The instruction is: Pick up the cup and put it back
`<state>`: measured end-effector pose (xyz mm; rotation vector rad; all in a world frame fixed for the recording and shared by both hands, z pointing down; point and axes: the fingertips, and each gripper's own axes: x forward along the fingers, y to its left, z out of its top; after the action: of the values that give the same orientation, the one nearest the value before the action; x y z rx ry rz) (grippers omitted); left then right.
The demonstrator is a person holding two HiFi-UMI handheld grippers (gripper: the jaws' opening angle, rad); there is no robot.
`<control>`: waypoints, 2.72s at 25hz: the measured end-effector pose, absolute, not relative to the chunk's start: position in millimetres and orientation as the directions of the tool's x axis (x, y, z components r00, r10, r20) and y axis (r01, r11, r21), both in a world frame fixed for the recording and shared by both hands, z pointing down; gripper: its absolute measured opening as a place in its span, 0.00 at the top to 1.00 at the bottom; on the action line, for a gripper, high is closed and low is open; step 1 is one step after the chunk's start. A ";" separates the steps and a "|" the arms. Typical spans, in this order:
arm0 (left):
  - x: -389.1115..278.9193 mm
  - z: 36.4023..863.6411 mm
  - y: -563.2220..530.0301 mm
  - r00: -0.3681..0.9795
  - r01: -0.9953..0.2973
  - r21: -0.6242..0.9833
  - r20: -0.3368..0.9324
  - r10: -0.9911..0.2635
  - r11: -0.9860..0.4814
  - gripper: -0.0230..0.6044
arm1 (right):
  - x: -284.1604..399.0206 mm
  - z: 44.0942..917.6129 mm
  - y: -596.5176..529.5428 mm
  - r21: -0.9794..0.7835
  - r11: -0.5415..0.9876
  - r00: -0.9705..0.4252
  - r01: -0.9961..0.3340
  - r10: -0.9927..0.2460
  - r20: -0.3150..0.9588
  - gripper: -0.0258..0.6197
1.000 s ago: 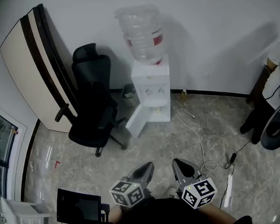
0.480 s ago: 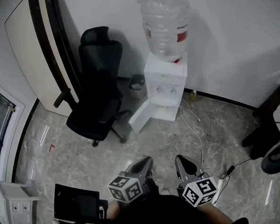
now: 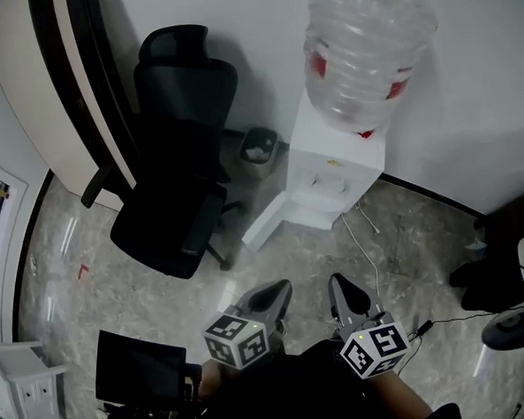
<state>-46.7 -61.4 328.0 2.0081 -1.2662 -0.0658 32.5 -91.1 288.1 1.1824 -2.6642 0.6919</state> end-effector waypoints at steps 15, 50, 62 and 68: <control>-48.4 376.6 -142.6 0.459 -0.777 0.619 0.436 -0.774 -0.112 0.96 | 14.0 333.4 -186.9 -0.360 0.653 -0.744 -0.667 -0.549 0.381 0.93; 4.4 849.8 -212.0 0.514 -0.757 0.592 0.280 -0.811 -0.275 0.96 | 27.5 955.5 -356.7 -0.174 0.652 -0.608 -0.738 -0.529 0.592 0.82; 3.6 890.0 -210.3 0.620 -0.709 0.598 0.277 -0.734 -0.374 0.96 | 47.8 1106.9 -450.6 0.009 0.545 -0.382 -0.838 -0.599 0.704 0.77; 17.3 903.3 -193.1 0.675 -0.683 0.598 0.298 -0.675 -0.419 0.96 | 43.8 1122.5 -470.9 -0.039 0.553 -0.415 -0.832 -0.575 0.705 0.78</control>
<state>17.3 -193.1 903.3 2.1734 -1.0402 0.0149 43.8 -470.9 1122.5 1.1259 -2.1421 0.5136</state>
